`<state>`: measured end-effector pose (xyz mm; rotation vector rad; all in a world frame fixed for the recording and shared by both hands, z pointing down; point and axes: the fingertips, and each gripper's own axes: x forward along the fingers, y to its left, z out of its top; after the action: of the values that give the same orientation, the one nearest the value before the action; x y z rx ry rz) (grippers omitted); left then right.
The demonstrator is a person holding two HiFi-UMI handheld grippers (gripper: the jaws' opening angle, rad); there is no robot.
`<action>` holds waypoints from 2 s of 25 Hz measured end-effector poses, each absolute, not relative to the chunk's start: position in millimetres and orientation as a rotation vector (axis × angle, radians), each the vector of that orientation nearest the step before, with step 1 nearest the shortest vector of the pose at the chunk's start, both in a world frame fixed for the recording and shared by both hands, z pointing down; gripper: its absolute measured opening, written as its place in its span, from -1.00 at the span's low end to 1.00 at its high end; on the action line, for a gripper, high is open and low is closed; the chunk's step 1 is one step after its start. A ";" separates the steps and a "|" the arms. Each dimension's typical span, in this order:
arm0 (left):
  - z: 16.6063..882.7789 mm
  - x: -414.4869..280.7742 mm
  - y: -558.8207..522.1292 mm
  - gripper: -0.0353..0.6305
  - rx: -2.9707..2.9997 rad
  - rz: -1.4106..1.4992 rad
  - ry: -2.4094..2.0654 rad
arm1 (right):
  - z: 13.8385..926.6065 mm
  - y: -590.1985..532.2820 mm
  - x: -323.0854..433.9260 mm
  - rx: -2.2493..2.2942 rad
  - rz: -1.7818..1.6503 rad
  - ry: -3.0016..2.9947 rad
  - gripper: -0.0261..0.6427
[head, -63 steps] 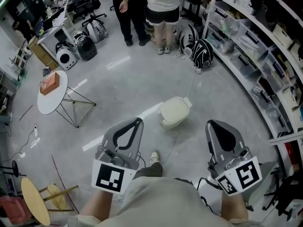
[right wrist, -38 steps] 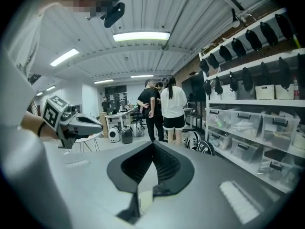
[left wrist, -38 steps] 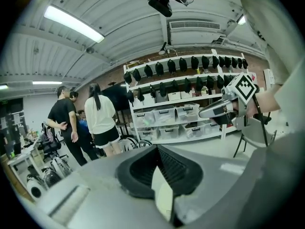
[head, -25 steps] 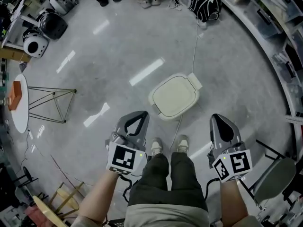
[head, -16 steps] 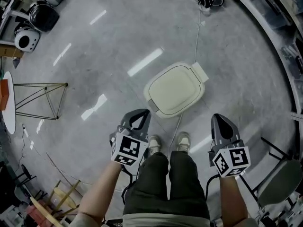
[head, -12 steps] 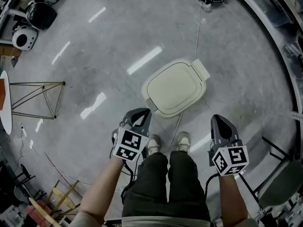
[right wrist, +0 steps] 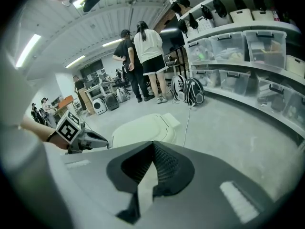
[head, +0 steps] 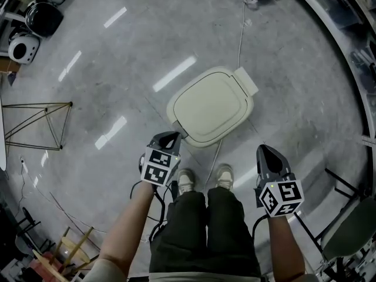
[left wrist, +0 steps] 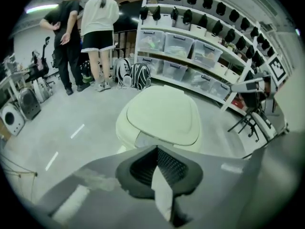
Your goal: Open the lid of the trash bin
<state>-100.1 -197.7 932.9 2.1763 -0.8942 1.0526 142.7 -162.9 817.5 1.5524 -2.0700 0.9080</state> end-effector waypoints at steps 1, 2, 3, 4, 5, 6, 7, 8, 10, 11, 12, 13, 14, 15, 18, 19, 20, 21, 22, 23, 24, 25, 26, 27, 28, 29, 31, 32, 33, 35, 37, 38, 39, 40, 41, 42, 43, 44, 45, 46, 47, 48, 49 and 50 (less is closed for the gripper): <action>934.4 -101.7 -197.1 -0.89 2.155 1.007 -0.902 | 818.0 -161.3 145.5 1.558 0.910 -2.063 -0.91; 935.6 -103.0 -196.7 -0.88 2.139 0.966 -0.907 | 817.9 -159.8 148.1 1.562 0.911 -2.056 -0.91; 936.5 -103.5 -196.5 -0.88 2.132 0.942 -0.909 | 817.2 -158.6 150.4 1.564 0.910 -2.052 -0.91; 936.8 -103.0 -196.7 -0.88 2.139 0.942 -0.908 | 816.3 -157.8 152.3 1.565 0.906 -2.049 -0.91; 936.5 -101.6 -197.3 -0.88 2.157 0.964 -0.906 | 814.8 -157.5 154.1 1.567 0.901 -2.046 -0.91; 935.2 -99.8 -198.0 -0.88 2.178 0.997 -0.902 | 812.4 -157.7 155.5 1.572 0.897 -2.044 -0.91; 932.6 -98.6 -198.5 -0.89 2.192 1.032 -0.899 | 808.8 -158.1 156.5 1.581 0.894 -2.043 -0.91; 928.6 -98.6 -198.5 -0.89 2.198 1.057 -0.899 | 803.7 -158.5 157.1 1.592 0.894 -2.042 -0.91; 915.4 -100.5 -197.6 -0.89 2.196 1.059 -0.913 | 789.3 -159.7 158.1 1.614 0.894 -2.040 -0.91; 906.2 -101.5 -196.6 -0.89 2.191 1.048 -0.921 | 779.8 -160.7 158.7 1.620 0.888 -2.040 -0.91; 895.5 -102.4 -194.7 -0.89 2.187 1.041 -0.927 | 768.6 -161.9 158.8 1.622 0.875 -2.040 -0.91; 883.2 -103.7 -192.2 -0.89 2.186 1.041 -0.929 | 755.9 -163.1 158.2 1.621 0.858 -2.044 -0.91; 869.4 -105.6 -189.4 -0.89 2.188 1.045 -0.931 | 742.0 -164.3 156.8 1.620 0.842 -2.050 -0.91; 854.1 -108.2 -187.4 -0.89 2.192 1.045 -0.935 | 727.3 -166.1 155.2 1.620 0.830 -2.060 -0.91; 800.6 -115.7 -187.0 -0.89 2.221 1.016 -0.968 | 681.1 -175.0 151.5 1.630 0.799 -2.102 -0.91; 780.5 -116.5 -186.8 -0.89 2.228 0.993 -0.975 | 664.4 -177.7 150.7 1.632 0.788 -2.118 -0.91; 759.1 -115.8 -186.9 -0.89 2.230 0.954 -0.978 | 646.8 -180.2 150.0 1.632 0.775 -2.133 -0.91; 736.2 -114.1 -187.7 -0.89 2.229 0.904 -0.980 | 628.3 -182.6 149.3 1.632 0.759 -2.148 -0.91; 713.5 -112.6 -188.7 -0.89 2.233 0.861 -0.983 | 609.1 -184.8 148.3 1.630 0.742 -2.164 -0.91; 692.1 -112.2 -189.1 -0.88 2.246 0.838 -0.986 | 589.2 -186.8 146.7 1.629 0.725 -2.179 -0.91; 671.2 -112.3 -189.3 -0.89 2.270 0.832 -0.989 | 569.2 -188.2 144.6 1.628 0.708 -2.194 -0.91; 649.3 -111.8 -190.2 -0.89 2.300 0.833 -0.994 | 549.2 -189.1 142.1 1.625 0.692 -2.210 -0.91; 626.8 -110.6 -191.6 -0.89 2.332 0.828 -1.001 | 529.4 -189.6 139.1 1.622 0.676 -2.228 -0.91; 604.0 -109.1 -193.1 -0.89 2.361 0.816 -1.009 | 510.0 -189.6 135.8 1.617 0.660 -2.248 -0.91; 581.1 -107.3 -194.6 -0.89 2.387 0.798 -1.019 | 491.0 -189.2 132.4 1.612 0.644 -2.267 -0.91; 558.2 -105.5 -196.2 -0.88 2.415 0.780 -1.030 | 472.3 -188.5 129.1 1.607 0.627 -2.287 -0.91; 512.5 -102.2 -200.0 -0.89 2.475 0.746 -1.056 | 435.5 -187.1 122.2 1.598 0.592 -2.328 -0.91; 490.6 -101.7 -201.3 -0.89 2.505 0.729 -1.070 | 417.4 -185.9 118.0 1.594 0.572 -2.349 -0.91; 469.9 -102.2 -201.8 -0.89 2.532 0.712 -1.081 | 399.8 -184.3 113.1 1.590 0.549 -2.368 -0.91; 431.5 -104.6 -201.3 -0.89 2.580 0.681 -1.100 | 366.8 -180.8 103.3 1.586 0.505 -2.400 -0.91; 395.5 -106.7 -200.3 -0.89 2.623 0.642 -1.115 | 338.0 -178.3 95.7 1.587 0.467 -2.429 -0.91; 377.9 -107.5 -199.5 -0.89 2.642 0.615 -1.123 | 325.1 -177.2 92.8 1.588 0.451 -2.442 -0.91; 360.7 -108.4 -198.4 -0.89 2.662 0.590 -1.134 | 312.9 -176.0 90.2 1.588 0.438 -2.455 -0.91; 344.4 -109.6 -197.0 -0.89 2.686 0.574 -1.148 | 301.2 -174.5 87.5 1.588 0.426 -2.469 -0.91; 329.3 -111.0 -195.4 -0.89 2.714 0.565 -1.165 | 289.8 -172.8 84.3 1.587 0.413 -2.482 -0.91; 315.4 -112.4 -193.8 -0.89 2.744 0.563 -1.181 | 278.3 -171.1 80.4 1.582 0.396 -2.495 -0.91; 302.9 -113.2 -192.1 -0.89 2.774 0.567 -1.196 | 266.4 -169.2 76.2 1.573 0.375 -2.509 -0.91; 291.3 -113.1 -190.1 -0.89 2.806 0.577 -1.209 | 254.0 -167.1 72.0 1.560 0.353 -2.527 -0.91; 280.6 -111.8 -187.4 -0.89 2.837 0.591 -1.217 | 241.6 -164.7 68.1 1.546 0.332 -2.549 -0.91; 270.3 -110.3 -184.0 -0.89 2.865 0.599 -1.221 | 229.5 -162.1 64.4 1.531 0.313 -2.573 -0.91; 259.9 -109.4 -180.0 -0.89 2.889 0.597 -1.221 | 217.8 -159.3 60.4 1.519 0.294 -2.597 -0.91; 248.9 -109.6 -175.6 -0.89 2.905 0.579 -1.220 | 206.7 -156.5 55.8 1.511 0.272 -2.618 -0.91; 237.4 -110.8 -170.8 -0.89 2.911 0.544 -1.223 | 196.2 -153.5 50.8 1.506 0.250 -2.638 -0.91; 225.8 -112.6 -165.9 -0.89 2.911 0.501 -1.229 | 186.4 -150.5 45.8 1.502 0.229 -2.655 -0.91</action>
<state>-112.6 -165.9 225.8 2.9112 -1.2290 0.5013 45.8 -150.5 186.4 1.5015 -2.6549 0.2292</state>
